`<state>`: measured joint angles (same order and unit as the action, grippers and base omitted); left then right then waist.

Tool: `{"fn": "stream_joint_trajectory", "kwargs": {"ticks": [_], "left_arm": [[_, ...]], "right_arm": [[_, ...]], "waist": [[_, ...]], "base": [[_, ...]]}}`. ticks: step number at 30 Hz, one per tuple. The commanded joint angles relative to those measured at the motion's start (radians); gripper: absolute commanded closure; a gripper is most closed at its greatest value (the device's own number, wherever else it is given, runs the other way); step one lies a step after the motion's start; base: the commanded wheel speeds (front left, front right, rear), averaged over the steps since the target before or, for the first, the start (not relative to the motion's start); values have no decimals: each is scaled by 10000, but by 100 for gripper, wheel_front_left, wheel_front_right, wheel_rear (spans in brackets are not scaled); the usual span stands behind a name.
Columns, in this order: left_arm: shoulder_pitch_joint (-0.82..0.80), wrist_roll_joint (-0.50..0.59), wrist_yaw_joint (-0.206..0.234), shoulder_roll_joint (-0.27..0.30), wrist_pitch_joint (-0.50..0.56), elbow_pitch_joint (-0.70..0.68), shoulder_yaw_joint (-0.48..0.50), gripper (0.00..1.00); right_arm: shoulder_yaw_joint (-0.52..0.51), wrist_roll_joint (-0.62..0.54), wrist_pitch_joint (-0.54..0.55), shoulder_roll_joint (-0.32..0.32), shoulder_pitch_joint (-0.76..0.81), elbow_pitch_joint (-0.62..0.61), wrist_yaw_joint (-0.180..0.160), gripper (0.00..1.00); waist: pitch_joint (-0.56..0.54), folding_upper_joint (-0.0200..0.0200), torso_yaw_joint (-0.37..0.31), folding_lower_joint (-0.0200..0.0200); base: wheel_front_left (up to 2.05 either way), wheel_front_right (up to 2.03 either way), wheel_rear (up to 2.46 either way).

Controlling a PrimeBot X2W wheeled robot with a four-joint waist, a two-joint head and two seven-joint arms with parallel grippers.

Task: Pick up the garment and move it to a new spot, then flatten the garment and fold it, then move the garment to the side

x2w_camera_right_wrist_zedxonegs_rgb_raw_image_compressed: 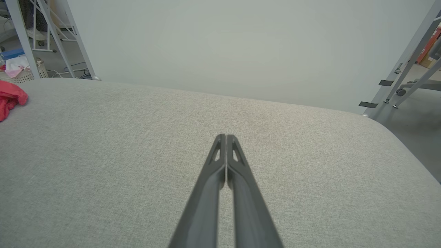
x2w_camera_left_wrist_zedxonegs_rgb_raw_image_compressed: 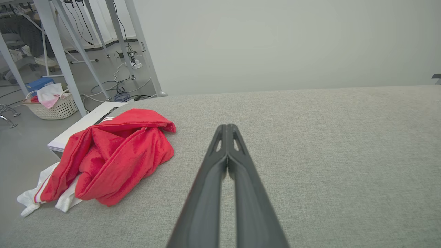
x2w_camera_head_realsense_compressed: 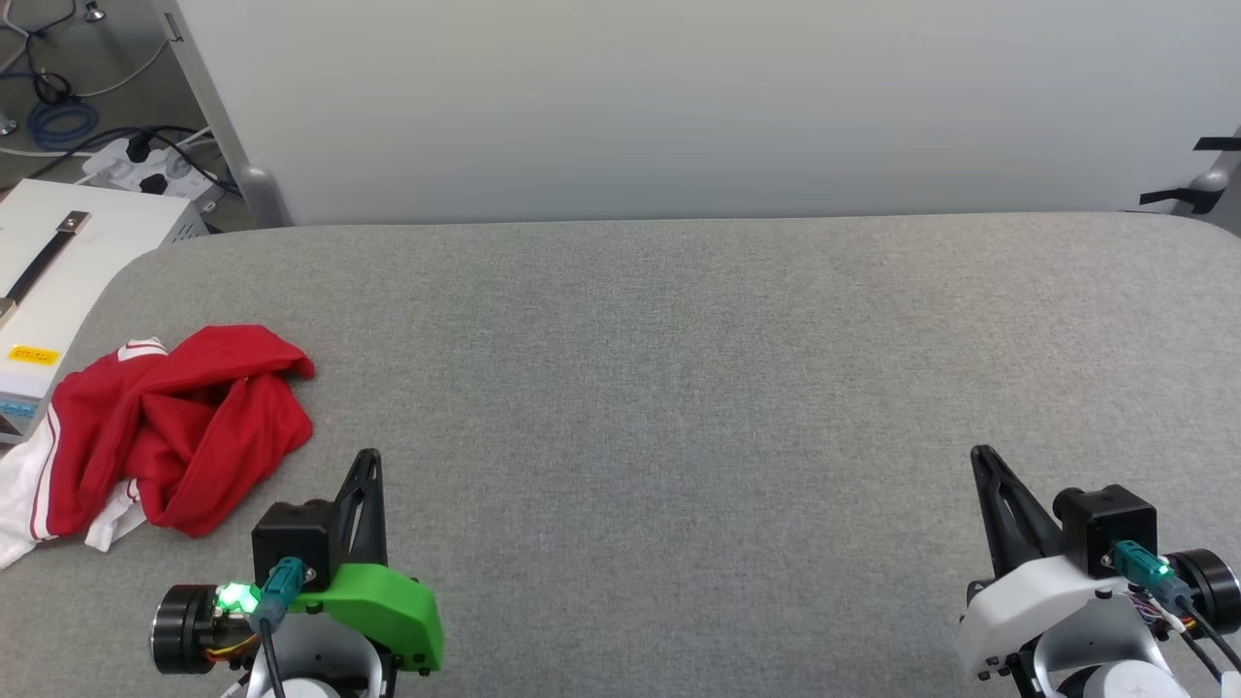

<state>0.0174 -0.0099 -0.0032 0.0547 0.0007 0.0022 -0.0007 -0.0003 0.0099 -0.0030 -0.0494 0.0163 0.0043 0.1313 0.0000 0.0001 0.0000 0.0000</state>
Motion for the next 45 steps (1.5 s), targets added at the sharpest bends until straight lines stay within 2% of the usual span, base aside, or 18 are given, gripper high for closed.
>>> {"fn": "stream_joint_trajectory", "kwargs": {"ticks": [1,29,30,45], "left_arm": [[-174,99,32,-45,-7,-22,7,100],[-174,99,32,-45,-7,-22,7,100],[-174,99,32,-45,-7,-22,7,0],[-29,-57,203,-1,-284,-56,-130,0]], "right_arm": [[3,-99,30,-8,-163,-43,-6,100],[3,-99,30,-8,-163,-43,-6,100],[3,-99,30,-8,-163,-43,-6,0],[-205,318,-280,1,-3,-131,1,0]], "waist": [[0,-1,0,0],[0,-1,0,0],[0,-1,0,0],[31,-1,-5,0]], "base": [[0,0,0],[0,0,0],[0,0,0],[0,0,0]]}}
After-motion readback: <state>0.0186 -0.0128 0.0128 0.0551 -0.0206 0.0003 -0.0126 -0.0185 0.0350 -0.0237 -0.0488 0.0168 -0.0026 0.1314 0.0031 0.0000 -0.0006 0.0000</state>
